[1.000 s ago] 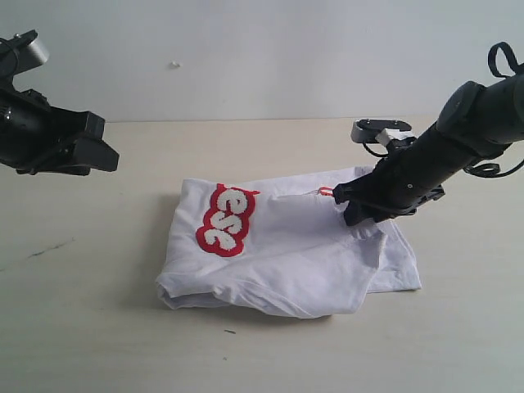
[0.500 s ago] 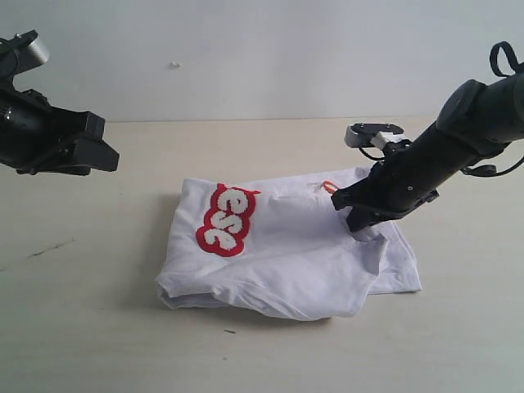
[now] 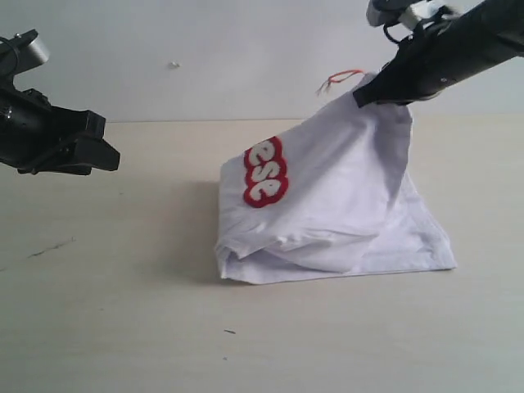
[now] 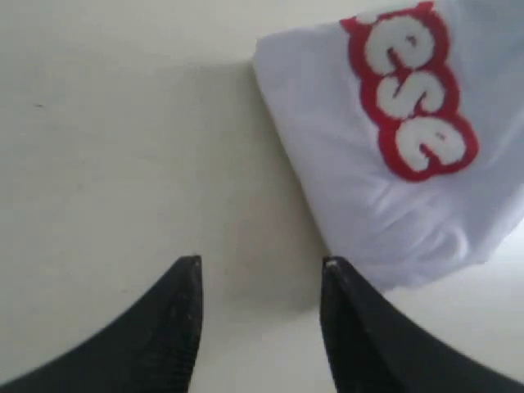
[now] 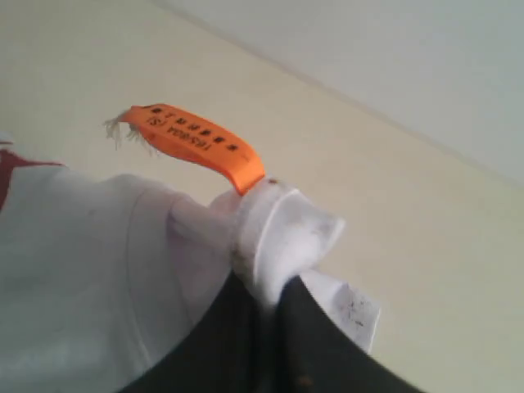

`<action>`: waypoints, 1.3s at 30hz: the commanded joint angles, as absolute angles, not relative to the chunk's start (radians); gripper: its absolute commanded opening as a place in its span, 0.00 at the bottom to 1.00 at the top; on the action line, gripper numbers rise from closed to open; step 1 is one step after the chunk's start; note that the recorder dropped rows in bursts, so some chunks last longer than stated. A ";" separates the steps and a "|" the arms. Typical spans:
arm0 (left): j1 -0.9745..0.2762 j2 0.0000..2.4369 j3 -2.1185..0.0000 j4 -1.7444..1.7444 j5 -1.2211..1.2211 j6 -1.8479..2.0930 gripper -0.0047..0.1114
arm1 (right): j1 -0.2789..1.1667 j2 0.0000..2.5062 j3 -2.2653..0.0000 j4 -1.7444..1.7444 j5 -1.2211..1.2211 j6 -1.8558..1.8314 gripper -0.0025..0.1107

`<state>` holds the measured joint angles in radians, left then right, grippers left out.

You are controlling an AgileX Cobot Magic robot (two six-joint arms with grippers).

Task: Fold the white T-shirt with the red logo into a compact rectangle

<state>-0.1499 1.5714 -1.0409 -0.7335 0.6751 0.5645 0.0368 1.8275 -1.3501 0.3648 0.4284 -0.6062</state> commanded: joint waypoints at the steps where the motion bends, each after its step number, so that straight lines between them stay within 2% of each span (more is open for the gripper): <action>1: -0.150 1.560 -1.039 -0.745 0.677 0.568 0.43 | 0.034 1.823 -1.357 0.177 0.375 -0.544 0.02; 4: -0.150 1.560 -1.039 -0.745 0.673 0.568 0.43 | 0.034 1.859 -1.354 -0.008 0.427 -0.487 0.02; 9: -0.150 1.560 -1.039 -0.745 0.681 0.568 0.43 | 0.034 1.925 -1.354 -0.697 0.494 0.121 0.03; 11: -0.150 1.560 -1.039 -0.745 0.681 0.568 0.43 | 0.034 1.948 -1.354 -0.907 0.550 0.345 0.08; 18: -0.150 1.560 -1.039 -0.745 0.681 0.568 0.43 | 0.034 1.997 -1.354 -1.008 0.595 0.456 0.38; 23: -0.150 1.560 -1.039 -0.745 0.682 0.568 0.43 | 0.034 1.995 -1.367 -1.070 0.700 0.566 0.41; 25: -0.150 1.560 -1.039 -0.745 0.689 0.568 0.43 | 0.034 1.981 -1.383 -0.965 0.694 0.591 0.40; 27: -0.150 1.560 -1.039 -0.745 0.691 0.568 0.43 | 0.034 1.977 -1.382 -0.794 0.643 0.500 0.34; 28: -0.150 1.560 -1.039 -0.745 0.695 0.568 0.43 | 0.034 1.979 -1.382 -0.544 0.601 0.297 0.22; 29: -0.150 1.560 -1.039 -0.745 0.695 0.568 0.43 | 0.034 1.981 -1.382 -0.406 0.594 0.180 0.15; 30: -0.150 1.560 -1.039 -0.745 0.695 0.568 0.43 | 0.034 1.989 -1.382 -0.167 0.605 -0.041 0.02; 34: -0.150 1.560 -1.039 -0.749 0.706 0.568 0.43 | 0.044 1.993 -1.355 0.383 0.678 -0.480 0.02; 39: -0.150 1.560 -1.039 -0.751 0.714 0.568 0.43 | 0.154 2.047 -1.281 0.419 0.687 -0.527 0.02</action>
<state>-0.1499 1.5714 -1.0409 -0.7398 0.7040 0.5645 0.1192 2.0260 -1.2991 0.4017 0.6814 -0.5049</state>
